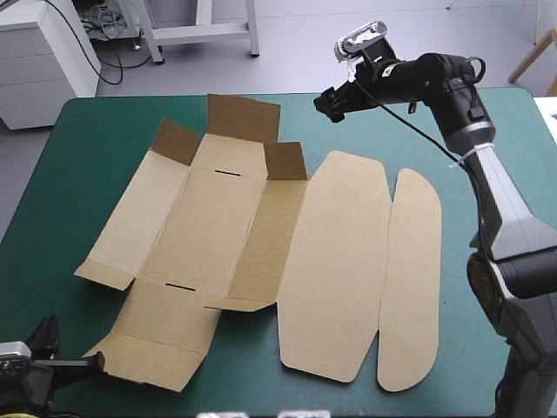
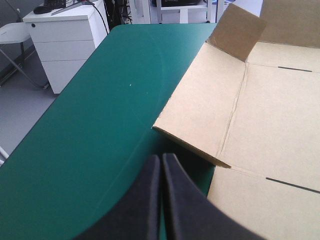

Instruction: Fold the box

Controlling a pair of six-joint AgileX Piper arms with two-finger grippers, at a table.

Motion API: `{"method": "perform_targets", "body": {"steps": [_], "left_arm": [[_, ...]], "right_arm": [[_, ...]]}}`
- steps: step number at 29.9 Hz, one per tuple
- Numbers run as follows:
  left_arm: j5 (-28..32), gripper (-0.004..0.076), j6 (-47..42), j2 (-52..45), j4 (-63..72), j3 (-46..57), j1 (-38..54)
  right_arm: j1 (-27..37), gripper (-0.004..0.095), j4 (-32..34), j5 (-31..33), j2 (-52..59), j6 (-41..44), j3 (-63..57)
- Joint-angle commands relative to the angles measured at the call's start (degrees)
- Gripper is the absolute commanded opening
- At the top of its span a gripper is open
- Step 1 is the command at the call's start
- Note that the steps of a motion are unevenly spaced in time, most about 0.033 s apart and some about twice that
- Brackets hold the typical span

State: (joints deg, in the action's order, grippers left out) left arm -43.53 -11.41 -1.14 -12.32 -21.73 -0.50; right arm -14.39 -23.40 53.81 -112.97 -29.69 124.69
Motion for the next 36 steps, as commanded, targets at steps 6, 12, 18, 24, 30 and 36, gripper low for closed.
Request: {"method": "perform_targets", "body": {"steps": [6, 12, 18, 24, 30, 36], "left_arm": [[4.5, -0.001, -0.3, -0.6, 0.0, -1.2, -0.1], [4.5, -0.001, -0.3, -0.6, 0.0, -1.2, -0.1], [4.5, -0.001, -0.3, -0.6, 0.0, -1.2, -0.1], [4.5, -0.001, -0.3, -0.6, 0.0, -1.2, -0.1], [4.5, -0.001, -0.3, -0.6, 0.0, -1.2, -0.1], [4.5, -0.001, -0.3, -0.6, 0.0, -1.2, -0.1]], "right_arm": [[-4.4, 0.0935, -0.2, 3.6, -9.3, -3.4, 15.2], [-6.5, 0.0935, 0.4, 4.5, -15.3, -7.0, 16.7], [-6.9, 0.0935, 0.1, 4.9, -18.3, -10.3, 16.7], [-7.6, 0.0935, -0.9, 4.4, -19.4, -12.9, 16.7], [-8.8, 0.084, -1.2, 3.7, -19.7, -13.6, 16.7], [-9.0, 0.0521, -1.1, 3.9, -21.3, -13.0, 16.7]]}}
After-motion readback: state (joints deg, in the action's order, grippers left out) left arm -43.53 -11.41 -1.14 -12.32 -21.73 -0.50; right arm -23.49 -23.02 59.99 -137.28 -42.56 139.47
